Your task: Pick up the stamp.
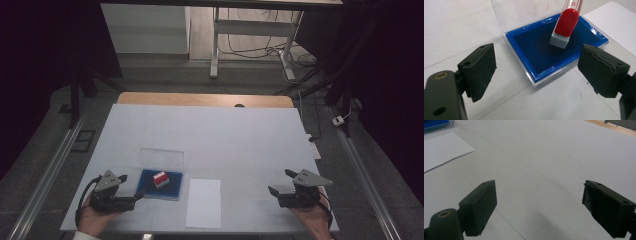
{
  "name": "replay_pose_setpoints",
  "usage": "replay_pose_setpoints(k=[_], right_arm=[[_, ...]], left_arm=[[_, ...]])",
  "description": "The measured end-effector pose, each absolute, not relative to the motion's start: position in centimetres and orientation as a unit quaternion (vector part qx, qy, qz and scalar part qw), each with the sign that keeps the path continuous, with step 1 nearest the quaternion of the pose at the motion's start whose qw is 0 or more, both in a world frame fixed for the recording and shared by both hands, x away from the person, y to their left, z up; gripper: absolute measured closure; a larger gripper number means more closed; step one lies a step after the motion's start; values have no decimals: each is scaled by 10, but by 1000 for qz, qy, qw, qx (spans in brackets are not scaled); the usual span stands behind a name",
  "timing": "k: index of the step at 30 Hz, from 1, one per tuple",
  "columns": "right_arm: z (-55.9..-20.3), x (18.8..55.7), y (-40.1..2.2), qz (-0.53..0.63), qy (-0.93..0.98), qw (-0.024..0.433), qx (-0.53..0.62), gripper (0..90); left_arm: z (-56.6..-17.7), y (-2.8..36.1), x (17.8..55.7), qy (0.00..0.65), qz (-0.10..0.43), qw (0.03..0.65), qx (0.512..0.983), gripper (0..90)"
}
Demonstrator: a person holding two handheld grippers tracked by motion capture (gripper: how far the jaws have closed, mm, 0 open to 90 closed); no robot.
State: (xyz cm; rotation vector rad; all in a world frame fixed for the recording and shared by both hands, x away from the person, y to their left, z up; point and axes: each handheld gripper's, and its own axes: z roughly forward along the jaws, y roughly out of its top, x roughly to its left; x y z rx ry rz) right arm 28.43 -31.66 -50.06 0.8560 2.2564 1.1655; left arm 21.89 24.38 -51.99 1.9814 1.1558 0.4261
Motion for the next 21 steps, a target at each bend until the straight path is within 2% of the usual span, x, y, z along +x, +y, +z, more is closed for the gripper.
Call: replay_pose_setpoints(k=[21], right_arm=[[-501, 289, -314, 419, 826, 229, 299, 181]], left_arm=[[-522, 249, 214, 457, 175, 392, 779, 170]])
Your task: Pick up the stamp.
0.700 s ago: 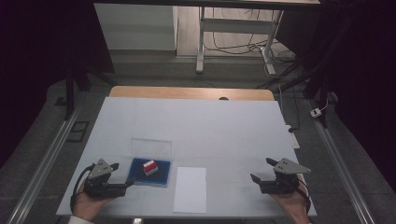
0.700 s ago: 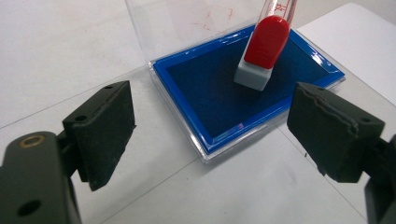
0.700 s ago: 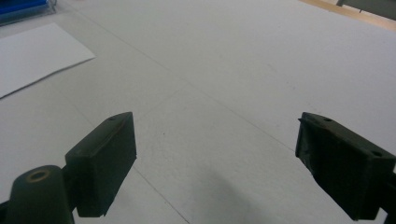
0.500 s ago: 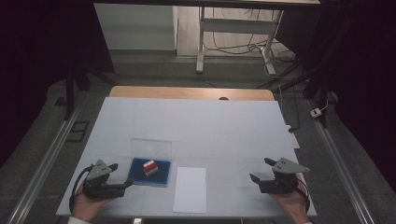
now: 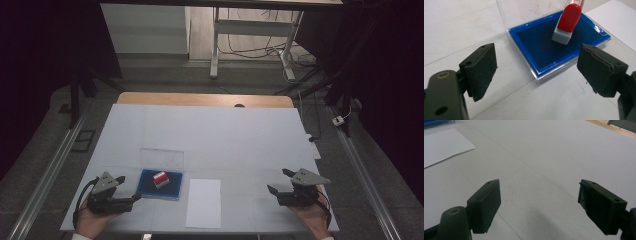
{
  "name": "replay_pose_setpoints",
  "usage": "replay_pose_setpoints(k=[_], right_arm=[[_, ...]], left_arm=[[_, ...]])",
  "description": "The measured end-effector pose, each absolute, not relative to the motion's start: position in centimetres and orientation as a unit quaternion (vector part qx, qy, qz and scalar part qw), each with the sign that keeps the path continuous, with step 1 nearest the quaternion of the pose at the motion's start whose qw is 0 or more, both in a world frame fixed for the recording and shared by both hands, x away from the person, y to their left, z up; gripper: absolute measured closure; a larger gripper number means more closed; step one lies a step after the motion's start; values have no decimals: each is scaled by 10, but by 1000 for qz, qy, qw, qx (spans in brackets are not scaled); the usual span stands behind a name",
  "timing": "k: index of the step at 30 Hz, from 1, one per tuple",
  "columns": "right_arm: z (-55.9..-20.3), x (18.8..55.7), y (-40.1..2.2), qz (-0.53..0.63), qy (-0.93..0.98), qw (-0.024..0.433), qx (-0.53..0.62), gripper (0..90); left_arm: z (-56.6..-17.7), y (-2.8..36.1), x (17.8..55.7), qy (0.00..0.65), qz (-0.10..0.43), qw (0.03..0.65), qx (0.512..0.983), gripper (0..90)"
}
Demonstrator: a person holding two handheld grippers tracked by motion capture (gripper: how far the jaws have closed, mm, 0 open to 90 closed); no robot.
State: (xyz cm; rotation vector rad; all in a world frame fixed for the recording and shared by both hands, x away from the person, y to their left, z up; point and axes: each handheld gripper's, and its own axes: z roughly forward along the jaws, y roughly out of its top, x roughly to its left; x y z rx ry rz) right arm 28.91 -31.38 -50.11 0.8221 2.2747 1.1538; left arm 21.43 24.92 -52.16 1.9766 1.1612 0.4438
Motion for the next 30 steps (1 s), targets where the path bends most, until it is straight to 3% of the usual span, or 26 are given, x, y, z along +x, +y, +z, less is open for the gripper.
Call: replay_pose_setpoints(k=[15, 30], right_arm=[[-505, 289, -312, 413, 831, 225, 298, 198], [-506, 289, -310, 411, 835, 217, 295, 206]], left_arm=[[-514, 250, 215, 450, 181, 394, 780, 202], [-480, 249, 218, 427, 187, 394, 792, 207]])
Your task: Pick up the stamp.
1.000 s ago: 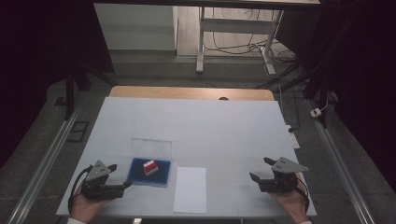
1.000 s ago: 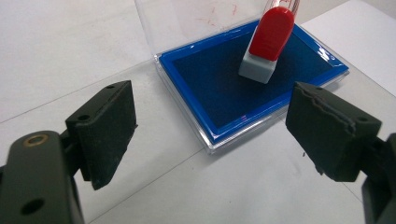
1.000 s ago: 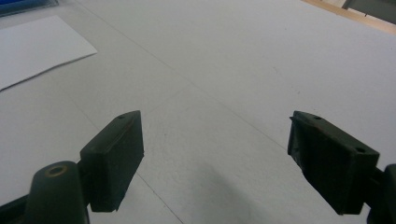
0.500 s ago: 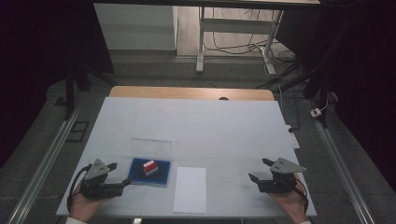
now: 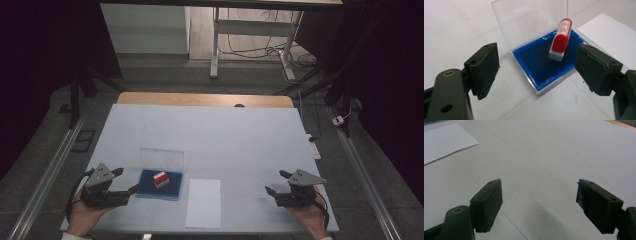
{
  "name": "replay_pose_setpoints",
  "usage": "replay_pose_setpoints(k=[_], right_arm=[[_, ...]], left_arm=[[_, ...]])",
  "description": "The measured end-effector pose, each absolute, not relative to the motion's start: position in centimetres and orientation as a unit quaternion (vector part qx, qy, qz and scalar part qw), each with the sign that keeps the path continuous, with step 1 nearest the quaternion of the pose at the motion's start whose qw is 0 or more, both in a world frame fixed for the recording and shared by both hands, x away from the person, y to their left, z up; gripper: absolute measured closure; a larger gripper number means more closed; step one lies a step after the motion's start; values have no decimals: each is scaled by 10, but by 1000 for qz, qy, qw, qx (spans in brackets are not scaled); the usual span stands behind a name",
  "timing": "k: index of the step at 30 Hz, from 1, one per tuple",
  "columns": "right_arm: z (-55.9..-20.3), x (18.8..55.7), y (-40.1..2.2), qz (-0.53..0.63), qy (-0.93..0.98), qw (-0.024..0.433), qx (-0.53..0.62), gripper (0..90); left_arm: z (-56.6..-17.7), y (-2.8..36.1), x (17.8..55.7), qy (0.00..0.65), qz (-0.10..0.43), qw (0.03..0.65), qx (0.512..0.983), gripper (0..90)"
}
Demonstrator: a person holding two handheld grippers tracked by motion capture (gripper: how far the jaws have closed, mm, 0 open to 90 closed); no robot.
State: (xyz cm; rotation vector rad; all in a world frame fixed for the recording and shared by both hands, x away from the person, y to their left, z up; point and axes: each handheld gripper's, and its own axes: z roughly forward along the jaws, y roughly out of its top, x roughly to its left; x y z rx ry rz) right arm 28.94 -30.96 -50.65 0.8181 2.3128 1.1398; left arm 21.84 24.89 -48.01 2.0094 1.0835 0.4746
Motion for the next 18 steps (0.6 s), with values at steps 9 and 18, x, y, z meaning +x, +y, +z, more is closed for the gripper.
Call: replay_pose_setpoints(k=[9, 18], right_arm=[[-508, 290, -309, 410, 837, 213, 294, 212], [-508, 289, -308, 406, 839, 210, 295, 215]], left_arm=[[-470, 235, 225, 403, 179, 387, 810, 214], [-461, 220, 231, 379, 171, 376, 828, 214]])
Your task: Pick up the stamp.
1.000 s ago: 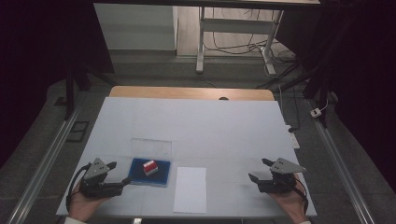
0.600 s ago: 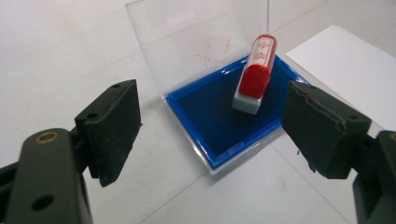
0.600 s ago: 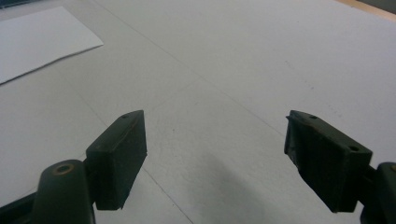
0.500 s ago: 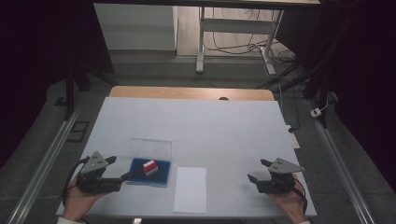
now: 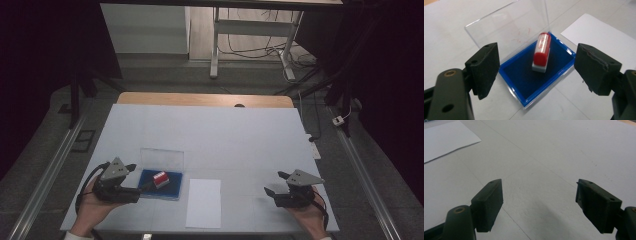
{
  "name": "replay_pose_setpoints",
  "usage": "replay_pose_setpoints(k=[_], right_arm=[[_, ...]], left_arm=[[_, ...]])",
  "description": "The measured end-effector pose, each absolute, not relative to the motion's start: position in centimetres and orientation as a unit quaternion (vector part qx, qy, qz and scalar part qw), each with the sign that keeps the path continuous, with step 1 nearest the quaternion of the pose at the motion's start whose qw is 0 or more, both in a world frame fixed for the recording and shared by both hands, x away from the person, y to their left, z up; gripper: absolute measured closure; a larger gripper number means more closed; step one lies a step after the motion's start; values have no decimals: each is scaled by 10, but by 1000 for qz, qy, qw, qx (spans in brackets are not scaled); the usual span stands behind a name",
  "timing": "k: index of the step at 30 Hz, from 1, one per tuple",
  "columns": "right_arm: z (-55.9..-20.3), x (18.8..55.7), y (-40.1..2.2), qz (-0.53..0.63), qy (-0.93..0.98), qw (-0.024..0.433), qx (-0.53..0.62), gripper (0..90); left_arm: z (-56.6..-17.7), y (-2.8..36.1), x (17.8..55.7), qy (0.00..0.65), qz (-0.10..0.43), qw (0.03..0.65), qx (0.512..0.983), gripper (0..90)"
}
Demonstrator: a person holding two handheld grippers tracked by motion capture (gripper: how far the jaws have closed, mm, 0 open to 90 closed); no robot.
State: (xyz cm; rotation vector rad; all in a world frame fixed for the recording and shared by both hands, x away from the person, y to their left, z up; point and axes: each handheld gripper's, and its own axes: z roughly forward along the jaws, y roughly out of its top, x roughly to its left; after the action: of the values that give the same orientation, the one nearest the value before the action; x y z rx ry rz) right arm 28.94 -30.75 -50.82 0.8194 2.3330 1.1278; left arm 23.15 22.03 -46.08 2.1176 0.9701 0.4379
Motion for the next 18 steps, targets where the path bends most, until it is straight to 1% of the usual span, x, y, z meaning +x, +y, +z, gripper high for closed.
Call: replay_pose_setpoints(k=[18], right_arm=[[-509, 290, -308, 404, 841, 205, 295, 216]], left_arm=[[-454, 197, 262, 358, 133, 363, 850, 212]])
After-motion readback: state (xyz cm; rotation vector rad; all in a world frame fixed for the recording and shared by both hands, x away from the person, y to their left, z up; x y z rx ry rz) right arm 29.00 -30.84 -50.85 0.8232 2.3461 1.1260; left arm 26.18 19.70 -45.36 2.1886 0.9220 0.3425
